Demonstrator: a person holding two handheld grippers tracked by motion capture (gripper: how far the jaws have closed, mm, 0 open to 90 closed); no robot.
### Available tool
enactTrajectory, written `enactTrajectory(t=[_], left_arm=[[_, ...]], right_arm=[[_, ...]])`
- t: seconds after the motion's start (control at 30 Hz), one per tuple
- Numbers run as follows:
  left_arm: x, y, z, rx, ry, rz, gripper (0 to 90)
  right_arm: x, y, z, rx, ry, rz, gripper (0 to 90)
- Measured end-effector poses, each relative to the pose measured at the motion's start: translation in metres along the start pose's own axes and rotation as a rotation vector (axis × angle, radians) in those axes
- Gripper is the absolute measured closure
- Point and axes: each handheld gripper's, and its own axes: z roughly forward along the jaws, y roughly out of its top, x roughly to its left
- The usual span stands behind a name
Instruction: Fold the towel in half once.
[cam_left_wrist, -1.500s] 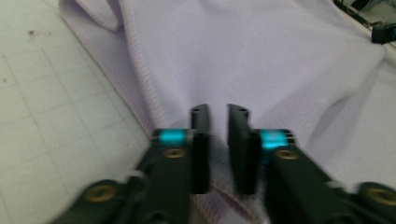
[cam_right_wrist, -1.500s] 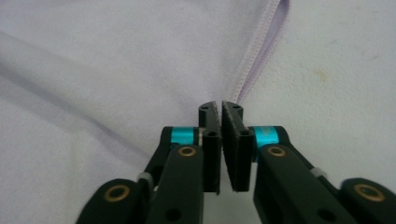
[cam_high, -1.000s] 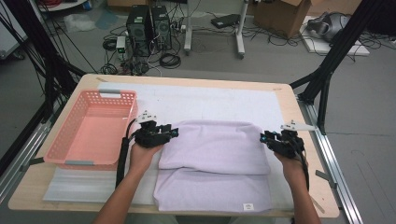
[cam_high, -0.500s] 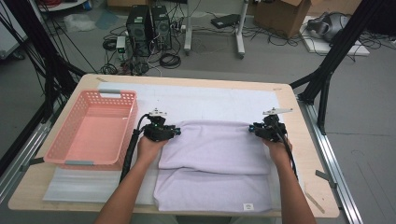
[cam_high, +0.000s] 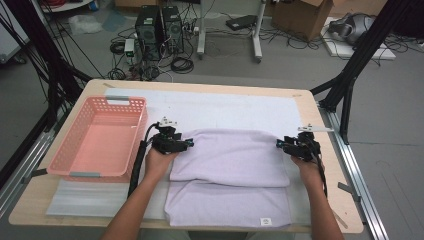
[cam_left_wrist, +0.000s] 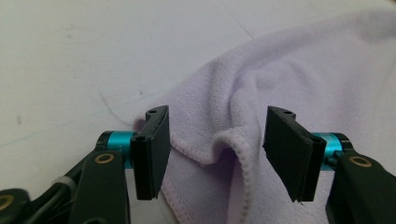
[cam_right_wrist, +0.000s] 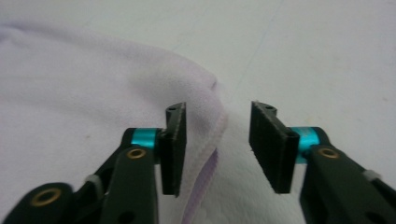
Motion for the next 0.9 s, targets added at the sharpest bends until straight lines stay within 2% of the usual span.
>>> enactTrajectory(t=[0.07, 0.17, 0.2, 0.23, 0.33, 0.4, 0.43, 0.5, 0.53, 0.57, 0.6, 0.63, 0.67, 0.7, 0.73, 0.83, 0.9], left_arm=[[-0.001, -0.007, -0.004, -0.008, -0.009, -0.011, 38.9], [-0.004, -0.014, -0.009, 0.021, -0.022, -0.017, 37.8], [-0.004, -0.014, -0.011, 0.032, -0.022, -0.011, 36.1], [-0.006, -0.017, -0.014, 0.013, -0.026, -0.022, 35.3], [-0.008, -0.023, -0.017, 0.049, -0.023, -0.035, 35.0], [-0.010, -0.027, -0.022, 0.047, -0.038, -0.045, 34.1], [-0.011, -0.030, -0.024, 0.049, -0.060, -0.056, 34.5], [-0.016, -0.037, -0.026, 0.021, -0.048, -0.031, 35.0], [-0.018, -0.037, -0.027, 0.032, -0.066, -0.025, 39.2], [-0.020, -0.038, -0.027, 0.033, -0.063, -0.014, 44.2], [-0.022, -0.039, -0.028, 0.045, -0.043, 0.001, 49.9], [-0.024, -0.039, -0.028, 0.052, -0.019, 0.012, 60.2], [-0.022, -0.039, -0.029, 0.058, -0.016, 0.008, 70.2], [-0.019, -0.039, -0.030, 0.068, -0.042, -0.038, 79.4], [-0.018, -0.039, -0.031, 0.073, -0.057, -0.060, 81.9], [-0.023, -0.045, -0.037, 0.082, -0.096, -0.054, 83.4], [-0.026, -0.051, -0.043, 0.076, -0.130, -0.061, 83.4]], right_arm=[[0.002, -0.007, -0.010, -0.011, 0.006, 0.028, 48.6], [0.009, -0.019, -0.022, -0.020, 0.035, 0.046, 47.4], [0.012, -0.023, -0.024, -0.007, 0.047, 0.057, 46.7], [0.014, -0.026, -0.024, 0.003, 0.050, 0.056, 45.7], [0.026, -0.038, -0.024, 0.039, 0.061, 0.049, 45.6], [0.033, -0.043, -0.022, 0.064, 0.065, 0.040, 48.9], [0.037, -0.046, -0.021, 0.074, 0.050, 0.031, 48.7], [0.044, -0.049, -0.021, 0.061, 0.009, 0.013, 53.0], [0.046, -0.049, -0.022, 0.067, -0.004, 0.006, 59.3], [0.046, -0.049, -0.023, 0.075, -0.012, -0.002, 66.9], [0.046, -0.049, -0.024, 0.082, -0.003, -0.006, 75.8], [0.045, -0.049, -0.024, 0.089, 0.036, 0.018, 83.6], [0.045, -0.050, -0.024, 0.088, 0.050, 0.030, 84.5], [0.045, -0.050, -0.024, 0.089, 0.054, 0.026, 85.4], [0.045, -0.050, -0.025, 0.089, 0.063, 0.030, 85.9], [0.044, -0.054, -0.031, 0.087, 0.103, 0.054, 86.3], [0.046, -0.058, -0.038, 0.085, 0.126, 0.050, 86.4]])
